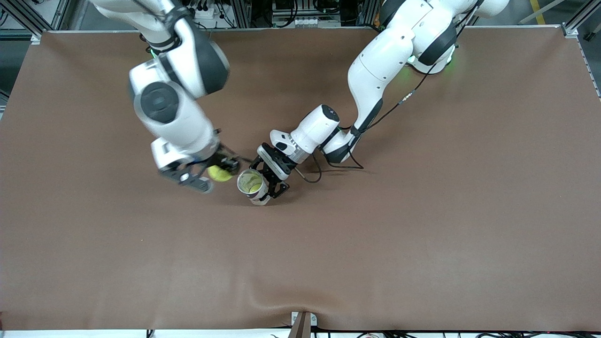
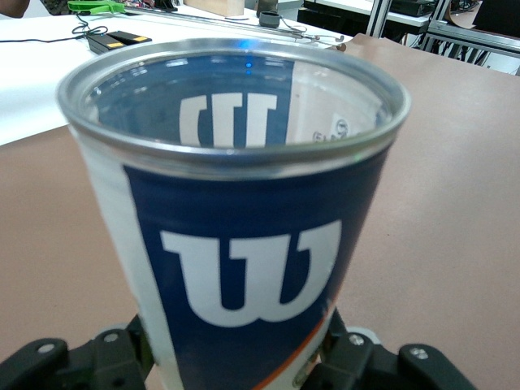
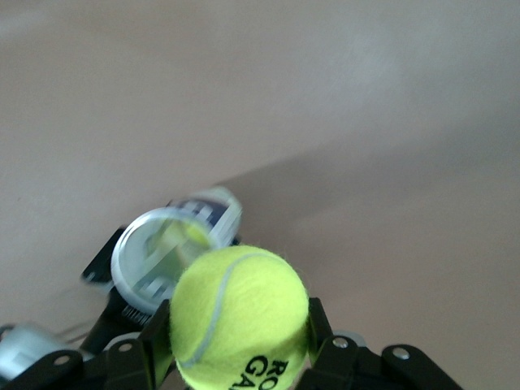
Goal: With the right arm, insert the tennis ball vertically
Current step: 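Carry the second ball with the right gripper above the can's mouth, then open the right gripper to drop the second ball into the can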
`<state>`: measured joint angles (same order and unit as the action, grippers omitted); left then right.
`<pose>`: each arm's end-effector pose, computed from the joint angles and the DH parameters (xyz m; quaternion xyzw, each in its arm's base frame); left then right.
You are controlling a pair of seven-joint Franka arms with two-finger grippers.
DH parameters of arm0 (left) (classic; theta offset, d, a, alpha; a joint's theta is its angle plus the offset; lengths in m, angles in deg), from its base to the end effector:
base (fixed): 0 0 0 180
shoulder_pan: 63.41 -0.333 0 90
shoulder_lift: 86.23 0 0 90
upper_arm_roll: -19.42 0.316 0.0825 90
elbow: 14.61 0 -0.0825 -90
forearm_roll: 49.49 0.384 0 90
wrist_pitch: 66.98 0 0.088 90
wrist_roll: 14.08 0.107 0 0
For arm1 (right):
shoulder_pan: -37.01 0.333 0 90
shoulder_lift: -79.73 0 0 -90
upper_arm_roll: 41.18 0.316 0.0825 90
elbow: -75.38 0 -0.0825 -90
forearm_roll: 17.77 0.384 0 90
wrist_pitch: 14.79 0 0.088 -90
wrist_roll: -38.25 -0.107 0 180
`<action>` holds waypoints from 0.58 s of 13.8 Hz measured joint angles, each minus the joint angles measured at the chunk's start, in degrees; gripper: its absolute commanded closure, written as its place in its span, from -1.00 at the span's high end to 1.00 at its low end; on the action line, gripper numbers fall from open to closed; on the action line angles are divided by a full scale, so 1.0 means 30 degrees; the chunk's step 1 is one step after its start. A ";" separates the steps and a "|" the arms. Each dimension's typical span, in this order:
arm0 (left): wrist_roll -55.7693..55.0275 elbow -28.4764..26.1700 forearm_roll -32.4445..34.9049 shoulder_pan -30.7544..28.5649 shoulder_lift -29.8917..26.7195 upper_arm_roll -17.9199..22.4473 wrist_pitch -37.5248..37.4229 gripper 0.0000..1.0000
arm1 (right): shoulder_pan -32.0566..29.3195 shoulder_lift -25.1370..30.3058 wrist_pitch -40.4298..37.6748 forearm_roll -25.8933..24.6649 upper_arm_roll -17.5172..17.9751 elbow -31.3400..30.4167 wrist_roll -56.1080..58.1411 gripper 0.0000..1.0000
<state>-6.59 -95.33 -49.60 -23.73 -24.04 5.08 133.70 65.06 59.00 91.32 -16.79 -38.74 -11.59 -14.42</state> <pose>0.4954 -0.5706 0.1819 0.7975 -0.3446 0.4257 0.2529 0.5741 0.3354 0.4520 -0.9804 0.1960 0.0207 0.0027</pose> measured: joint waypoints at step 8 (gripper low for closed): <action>0.0000 0.0000 0.0000 0.0000 0.0000 0.0000 0.0000 0.54 | 0.0830 -0.1079 0.2538 -0.0045 -0.0397 -0.0205 -0.1729 -0.73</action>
<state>-6.59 -95.33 -49.60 -23.73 -24.04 5.08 133.70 67.55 55.76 98.93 -16.92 -39.94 -12.21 -19.61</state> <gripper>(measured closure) 0.229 0.326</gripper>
